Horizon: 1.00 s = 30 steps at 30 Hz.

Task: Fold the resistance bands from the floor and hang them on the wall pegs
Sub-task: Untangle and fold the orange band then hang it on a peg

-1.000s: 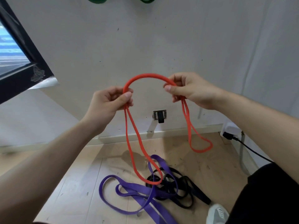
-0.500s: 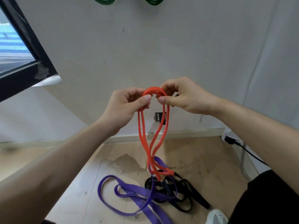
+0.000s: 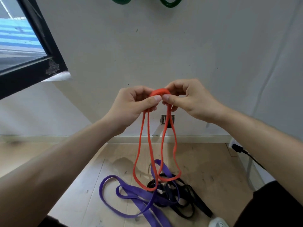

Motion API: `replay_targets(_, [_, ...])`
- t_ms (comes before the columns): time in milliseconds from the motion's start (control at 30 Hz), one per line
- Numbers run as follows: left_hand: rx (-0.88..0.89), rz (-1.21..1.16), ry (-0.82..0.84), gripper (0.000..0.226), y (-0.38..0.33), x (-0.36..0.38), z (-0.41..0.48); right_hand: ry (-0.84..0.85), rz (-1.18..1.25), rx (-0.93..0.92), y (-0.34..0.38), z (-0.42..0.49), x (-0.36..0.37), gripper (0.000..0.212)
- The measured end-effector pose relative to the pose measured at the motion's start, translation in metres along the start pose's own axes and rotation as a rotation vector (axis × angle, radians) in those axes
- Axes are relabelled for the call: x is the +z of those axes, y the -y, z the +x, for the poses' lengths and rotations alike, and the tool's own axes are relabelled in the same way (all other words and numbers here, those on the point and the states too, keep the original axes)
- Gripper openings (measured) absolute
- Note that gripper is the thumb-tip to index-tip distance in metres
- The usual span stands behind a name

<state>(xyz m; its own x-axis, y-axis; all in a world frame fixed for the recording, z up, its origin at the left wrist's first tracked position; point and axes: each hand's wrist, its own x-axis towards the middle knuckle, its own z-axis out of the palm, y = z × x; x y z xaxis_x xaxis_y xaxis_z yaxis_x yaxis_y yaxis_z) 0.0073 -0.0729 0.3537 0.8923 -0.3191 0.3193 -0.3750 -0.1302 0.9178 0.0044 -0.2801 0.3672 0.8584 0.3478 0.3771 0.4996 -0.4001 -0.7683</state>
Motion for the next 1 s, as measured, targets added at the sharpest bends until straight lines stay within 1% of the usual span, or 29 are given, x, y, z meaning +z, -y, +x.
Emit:
replay_targets(67, [-0.002, 0.005, 0.012, 0.011, 0.002, 0.001, 0.000, -0.012, 0.022, -0.014, 0.003, 0.001, -0.003, 0.014])
replay_targets(233, [-0.047, 0.069, 0.109, 0.034, 0.016, 0.013, -0.001, -0.031, 0.112, -0.038, 0.009, 0.002, -0.008, 0.010])
replay_targets(333, [-0.097, 0.113, 0.164, 0.028, 0.023, 0.025, 0.001, -0.067, 0.185, -0.047, 0.012, 0.003, -0.012, 0.009])
replay_targets(400, [-0.126, 0.080, 0.194, 0.024, 0.026, 0.033, 0.002, -0.105, 0.251, -0.051, 0.014, 0.004, -0.014, 0.008])
replay_targets(567, [-0.141, 0.068, 0.272, 0.023, 0.032, 0.047, 0.006, -0.218, 0.461, -0.052, 0.017, 0.008, -0.020, 0.009])
replay_targets(700, [-0.183, 0.007, 0.334, 0.020, 0.038, 0.050, 0.008, -0.356, 0.688, 0.005, 0.014, 0.013, -0.032, 0.012])
replay_targets(867, [-0.232, 0.024, 0.383, 0.020, 0.048, 0.042, 0.008, -0.503, 0.822, 0.088, -0.002, 0.016, -0.056, 0.020])
replay_targets(1000, [-0.258, 0.081, 0.386, 0.016, 0.059, 0.027, 0.008, -0.608, 0.897, 0.168, -0.026, 0.017, -0.073, 0.020])
